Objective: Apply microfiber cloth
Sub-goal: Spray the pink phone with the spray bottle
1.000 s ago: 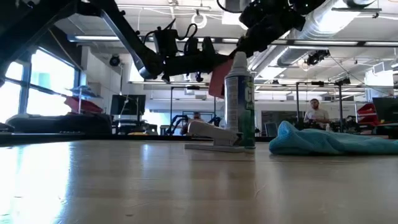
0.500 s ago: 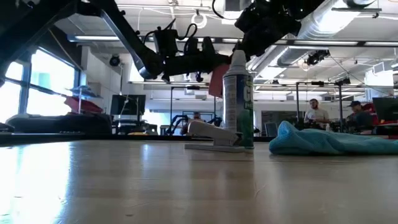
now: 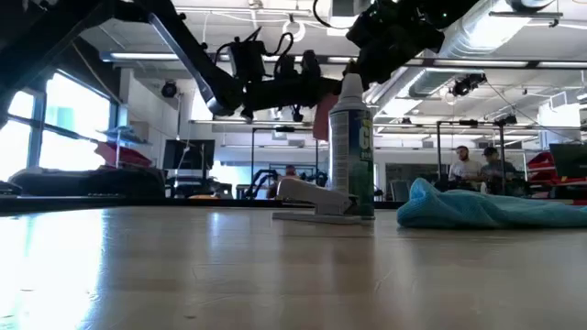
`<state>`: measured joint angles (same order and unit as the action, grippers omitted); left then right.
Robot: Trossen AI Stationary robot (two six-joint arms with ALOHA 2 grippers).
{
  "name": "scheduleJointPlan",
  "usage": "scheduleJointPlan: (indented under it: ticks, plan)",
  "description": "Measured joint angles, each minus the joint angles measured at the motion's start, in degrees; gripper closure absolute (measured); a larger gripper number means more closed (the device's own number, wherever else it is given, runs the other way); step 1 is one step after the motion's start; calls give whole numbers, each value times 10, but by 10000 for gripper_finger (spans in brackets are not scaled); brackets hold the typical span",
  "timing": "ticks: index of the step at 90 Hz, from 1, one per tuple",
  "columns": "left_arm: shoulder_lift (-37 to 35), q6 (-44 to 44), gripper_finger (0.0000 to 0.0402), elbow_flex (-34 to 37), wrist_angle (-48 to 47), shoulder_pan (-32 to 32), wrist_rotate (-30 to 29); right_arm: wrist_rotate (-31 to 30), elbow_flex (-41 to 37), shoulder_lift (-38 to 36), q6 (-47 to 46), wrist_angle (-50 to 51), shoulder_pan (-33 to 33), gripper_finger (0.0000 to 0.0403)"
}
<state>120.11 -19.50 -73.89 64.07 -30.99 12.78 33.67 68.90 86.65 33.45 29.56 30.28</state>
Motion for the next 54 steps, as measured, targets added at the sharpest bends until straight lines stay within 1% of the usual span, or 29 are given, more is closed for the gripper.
scheduleJointPlan:
  ticks: [18, 36, 44, 54]
  plan:
    - [49, -74, 392, 0, 70, -2, 1, 0, 0, 0, 0, 0, 0, 261]
    - [100, -122, 392, 0, 147, 7, 8, 0, 0, 0, 0, 1, 0, 261]
    - [114, -138, 392, 0, 167, 8, 1, 0, -1, 0, 0, 1, 0, 261]
    - [121, -148, 392, 0, 170, 7, -14, 0, -1, 0, 0, 1, 0, 261]
